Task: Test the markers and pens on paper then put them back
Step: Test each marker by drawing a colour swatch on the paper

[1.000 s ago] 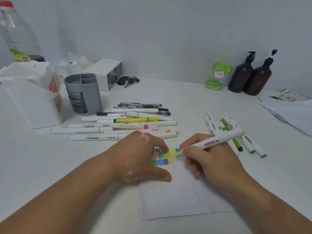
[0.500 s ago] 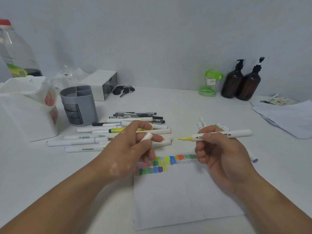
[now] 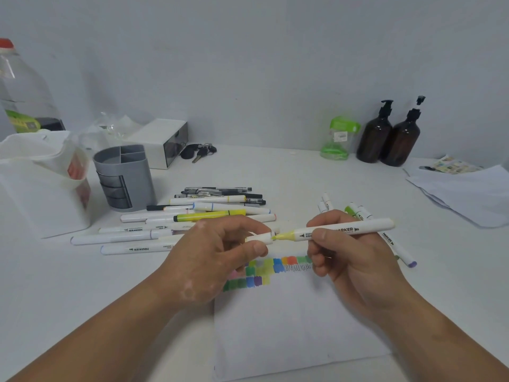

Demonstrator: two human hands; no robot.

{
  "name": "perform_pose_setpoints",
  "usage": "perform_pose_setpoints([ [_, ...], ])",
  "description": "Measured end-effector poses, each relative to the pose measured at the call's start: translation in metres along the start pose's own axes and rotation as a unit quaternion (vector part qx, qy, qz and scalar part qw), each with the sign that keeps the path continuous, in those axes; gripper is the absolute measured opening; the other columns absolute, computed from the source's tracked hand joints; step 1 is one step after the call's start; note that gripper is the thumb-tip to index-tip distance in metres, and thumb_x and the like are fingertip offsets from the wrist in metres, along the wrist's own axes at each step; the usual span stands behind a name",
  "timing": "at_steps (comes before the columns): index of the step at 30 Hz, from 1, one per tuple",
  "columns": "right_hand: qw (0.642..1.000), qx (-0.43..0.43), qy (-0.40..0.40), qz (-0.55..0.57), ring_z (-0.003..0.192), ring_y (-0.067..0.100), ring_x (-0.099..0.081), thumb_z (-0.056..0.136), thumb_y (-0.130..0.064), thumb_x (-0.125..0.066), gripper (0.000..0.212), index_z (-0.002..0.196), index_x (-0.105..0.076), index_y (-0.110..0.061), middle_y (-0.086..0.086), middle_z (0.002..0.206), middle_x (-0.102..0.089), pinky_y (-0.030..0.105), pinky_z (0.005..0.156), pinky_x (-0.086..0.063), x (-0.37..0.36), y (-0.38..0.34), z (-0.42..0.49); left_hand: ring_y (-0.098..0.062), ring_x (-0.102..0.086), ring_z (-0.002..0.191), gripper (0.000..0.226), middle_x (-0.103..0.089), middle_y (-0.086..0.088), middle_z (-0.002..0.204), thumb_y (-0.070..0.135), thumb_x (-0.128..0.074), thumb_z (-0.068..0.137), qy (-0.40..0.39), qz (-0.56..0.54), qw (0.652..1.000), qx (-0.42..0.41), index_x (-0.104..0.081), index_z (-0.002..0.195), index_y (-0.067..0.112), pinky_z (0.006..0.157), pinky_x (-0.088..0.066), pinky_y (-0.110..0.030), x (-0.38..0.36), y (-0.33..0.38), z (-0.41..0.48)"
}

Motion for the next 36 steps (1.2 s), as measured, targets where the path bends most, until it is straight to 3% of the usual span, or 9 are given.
perform_pose_setpoints([
  [6, 1.000, 0.006, 0.018, 0.002, 0.050, 0.017, -0.055, 0.076, -0.011, -0.067, 0.010, 0.076, -0.076, -0.017, 0.010, 0.061, -0.061, 0.024, 0.043, -0.045, 0.002, 0.000, 0.000, -0.025, -0.062, 0.068, 0.017, -0.063, -0.023, 0.085, 0.024, -0.074, 0.088, 0.007, 0.001, 1.000, -0.007, -0.075, 0.097, 0.039, 0.067, -0.064, -0.037, -0.001, 0.002, -0.001],
  [8, 0.999, 0.009, 0.035, 0.013, 0.050, 0.016, -0.054, 0.076, -0.012, -0.067, 0.010, 0.074, -0.076, -0.017, 0.010, 0.060, -0.060, 0.023, 0.043, -0.044, 0.007, -0.002, 0.000, -0.018, -0.058, 0.065, 0.017, -0.066, -0.022, 0.088, 0.024, -0.074, 0.087, 0.005, -0.018, 1.000, 0.003, -0.075, 0.097, 0.039, 0.071, -0.064, -0.044, -0.001, 0.002, -0.001],
  [12, 1.000, 0.002, 0.016, -0.008, 0.050, 0.017, -0.055, 0.075, -0.011, -0.070, 0.008, 0.077, -0.076, -0.015, 0.011, 0.061, -0.061, 0.024, 0.044, -0.045, 0.000, 0.002, -0.002, -0.015, -0.057, 0.066, 0.018, -0.066, -0.020, 0.087, 0.026, -0.075, 0.087, 0.010, -0.006, 1.000, -0.005, -0.075, 0.096, 0.040, 0.063, -0.060, -0.029, -0.001, 0.003, -0.002],
  [17, 0.999, -0.021, -0.007, -0.033, 0.052, 0.018, -0.057, 0.077, -0.015, -0.073, 0.005, 0.079, -0.077, -0.016, 0.013, 0.066, -0.065, 0.025, 0.047, -0.048, -0.010, 0.010, -0.004, -0.035, -0.063, 0.080, 0.017, -0.071, -0.015, 0.086, 0.032, -0.074, 0.088, 0.013, 0.046, 0.998, -0.029, -0.073, 0.100, 0.043, 0.073, -0.056, -0.048, -0.008, 0.007, -0.004],
  [22, 1.000, -0.026, -0.016, -0.005, 0.054, 0.017, -0.059, 0.078, -0.015, -0.074, 0.004, 0.080, -0.077, -0.014, 0.014, 0.067, -0.067, 0.024, 0.048, -0.049, -0.011, 0.011, -0.004, -0.008, -0.062, 0.061, 0.012, -0.077, 0.003, 0.081, 0.021, -0.070, 0.093, -0.005, 0.028, 0.998, -0.048, -0.075, 0.099, 0.030, 0.061, -0.052, -0.019, -0.010, 0.010, -0.005],
  [25, 0.999, -0.032, -0.027, -0.001, 0.056, 0.018, -0.061, 0.077, -0.017, -0.079, 0.006, 0.082, -0.078, -0.013, 0.015, 0.069, -0.068, 0.024, 0.050, -0.049, -0.011, 0.014, -0.006, -0.007, -0.063, 0.060, 0.010, -0.076, 0.006, 0.079, 0.020, -0.067, 0.095, -0.013, 0.037, 0.998, -0.054, -0.074, 0.099, 0.027, 0.060, -0.052, -0.020, -0.012, 0.011, -0.006],
  [31, 0.996, 0.002, -0.018, -0.082, 0.057, 0.018, -0.057, 0.062, -0.043, -0.090, 0.046, 0.093, -0.080, -0.011, 0.010, 0.070, -0.066, 0.025, 0.050, -0.048, 0.001, -0.003, 0.000, -0.012, -0.056, 0.066, 0.016, -0.066, -0.005, 0.082, 0.024, -0.067, 0.095, 0.021, 0.044, 0.998, -0.031, -0.074, 0.097, 0.038, 0.065, -0.061, -0.037, 0.003, 0.005, 0.000],
  [34, 0.991, -0.012, -0.016, -0.132, 0.058, 0.018, -0.058, 0.069, -0.024, -0.087, 0.024, 0.091, -0.081, -0.015, 0.011, 0.072, -0.071, 0.025, 0.052, -0.050, 0.014, -0.014, 0.002, -0.006, -0.055, 0.062, 0.020, -0.062, -0.008, 0.086, 0.023, -0.066, 0.095, 0.063, 0.054, 0.996, -0.025, -0.074, 0.094, 0.042, 0.056, -0.054, -0.018, 0.019, 0.002, 0.002],
  [36, 0.972, -0.013, -0.033, -0.230, 0.056, 0.017, -0.059, 0.072, -0.017, -0.083, 0.018, 0.089, -0.080, -0.022, 0.007, 0.069, -0.073, 0.024, 0.056, -0.051, 0.013, -0.013, 0.001, -0.007, -0.056, 0.064, 0.021, -0.061, -0.008, 0.089, 0.023, -0.066, 0.095, 0.069, 0.064, 0.995, -0.028, -0.074, 0.094, 0.042, 0.055, -0.055, -0.017, 0.020, 0.002, 0.002],
])
Point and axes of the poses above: each hand's wrist, its own z-axis towards the middle knuckle, its own x-axis out of the back of the hand, y = z × x, the point moved 9 cm from there along z, towards the middle knuckle
